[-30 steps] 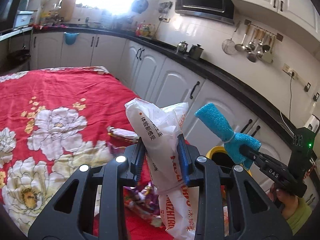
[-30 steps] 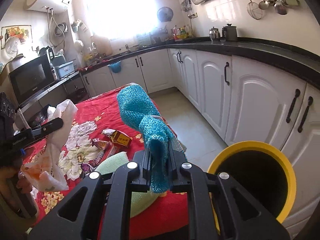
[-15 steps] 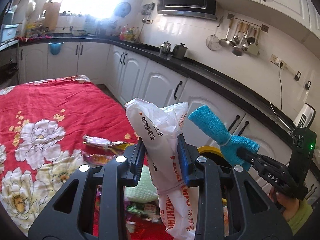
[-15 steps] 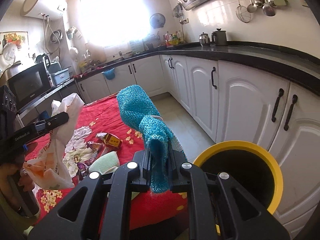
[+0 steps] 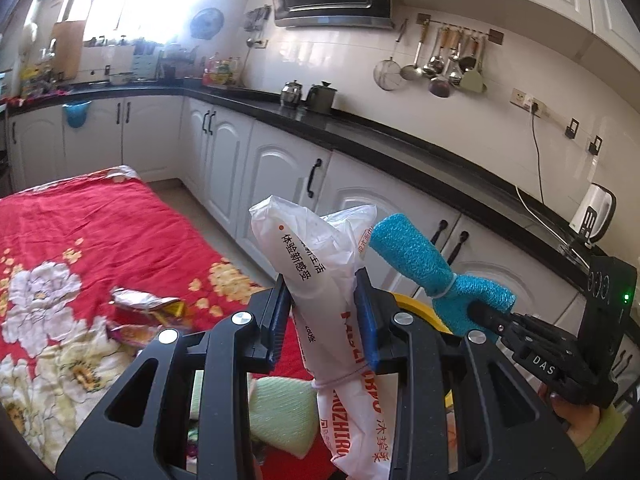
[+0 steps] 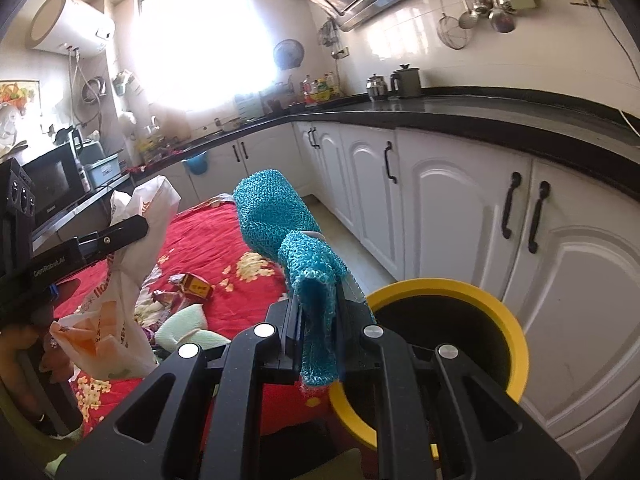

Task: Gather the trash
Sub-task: 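Carry the white bag and blue scrubber with both grippers over the yellow bin, then open the right gripper while the left gripper opens, dropping both items into the bin, then move both open grippers back toward the mint-green scrubber and wrappers, then grasp the mint-green scrubber with the right gripper while the left gripper grasps a purple wrapper, then carry the mint-green scrubber and purple wrapper with both grippers over the yellow bin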

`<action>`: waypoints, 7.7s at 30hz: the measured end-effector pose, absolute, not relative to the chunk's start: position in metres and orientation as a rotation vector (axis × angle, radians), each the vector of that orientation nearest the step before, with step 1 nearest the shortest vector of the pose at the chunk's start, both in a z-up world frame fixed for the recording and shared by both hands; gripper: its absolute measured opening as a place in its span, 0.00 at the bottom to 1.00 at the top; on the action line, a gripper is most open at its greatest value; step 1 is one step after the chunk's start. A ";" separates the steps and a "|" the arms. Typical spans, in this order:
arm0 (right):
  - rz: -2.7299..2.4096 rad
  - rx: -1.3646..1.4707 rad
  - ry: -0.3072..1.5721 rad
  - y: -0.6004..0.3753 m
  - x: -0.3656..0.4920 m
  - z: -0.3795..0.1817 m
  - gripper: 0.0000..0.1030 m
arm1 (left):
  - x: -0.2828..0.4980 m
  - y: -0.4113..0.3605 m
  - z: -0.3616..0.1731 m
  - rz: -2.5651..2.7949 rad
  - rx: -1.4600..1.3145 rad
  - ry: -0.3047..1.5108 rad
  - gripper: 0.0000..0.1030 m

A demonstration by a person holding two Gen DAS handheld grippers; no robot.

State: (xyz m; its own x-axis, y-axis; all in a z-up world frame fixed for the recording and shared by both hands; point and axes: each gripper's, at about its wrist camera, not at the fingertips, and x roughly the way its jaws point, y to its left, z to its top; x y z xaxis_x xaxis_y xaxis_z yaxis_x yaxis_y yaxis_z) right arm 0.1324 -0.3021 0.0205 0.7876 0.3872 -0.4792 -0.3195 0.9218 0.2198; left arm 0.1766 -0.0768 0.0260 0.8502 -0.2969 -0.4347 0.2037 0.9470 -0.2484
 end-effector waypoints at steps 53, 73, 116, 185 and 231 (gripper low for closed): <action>0.115 0.217 0.733 -0.397 0.144 -0.067 0.14 | 0.269 -0.219 -0.043 -0.367 -0.119 0.613 0.24; 0.009 0.183 0.658 -0.401 0.135 -0.057 0.69 | 0.276 -0.206 -0.055 -0.331 -0.171 0.655 0.87; 0.243 0.109 0.433 -0.306 0.090 0.036 0.90 | 0.176 -0.080 0.019 -0.193 -0.222 0.472 0.90; 0.728 -0.353 0.809 -0.101 0.178 -0.062 0.92 | 0.231 0.125 -0.094 -0.018 -0.698 0.825 0.61; 0.705 -0.081 0.726 -0.146 0.170 -0.011 0.59 | 0.192 0.098 -0.021 -0.033 -0.500 0.596 0.04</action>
State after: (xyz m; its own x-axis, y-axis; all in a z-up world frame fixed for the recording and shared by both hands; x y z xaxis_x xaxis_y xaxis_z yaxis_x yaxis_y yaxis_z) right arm 0.1704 -0.1462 -0.0110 0.5302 0.5631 -0.6340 -0.6168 0.7691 0.1673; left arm 0.1917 0.0977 -0.0206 0.8305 -0.1716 -0.5300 -0.1116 0.8809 -0.4600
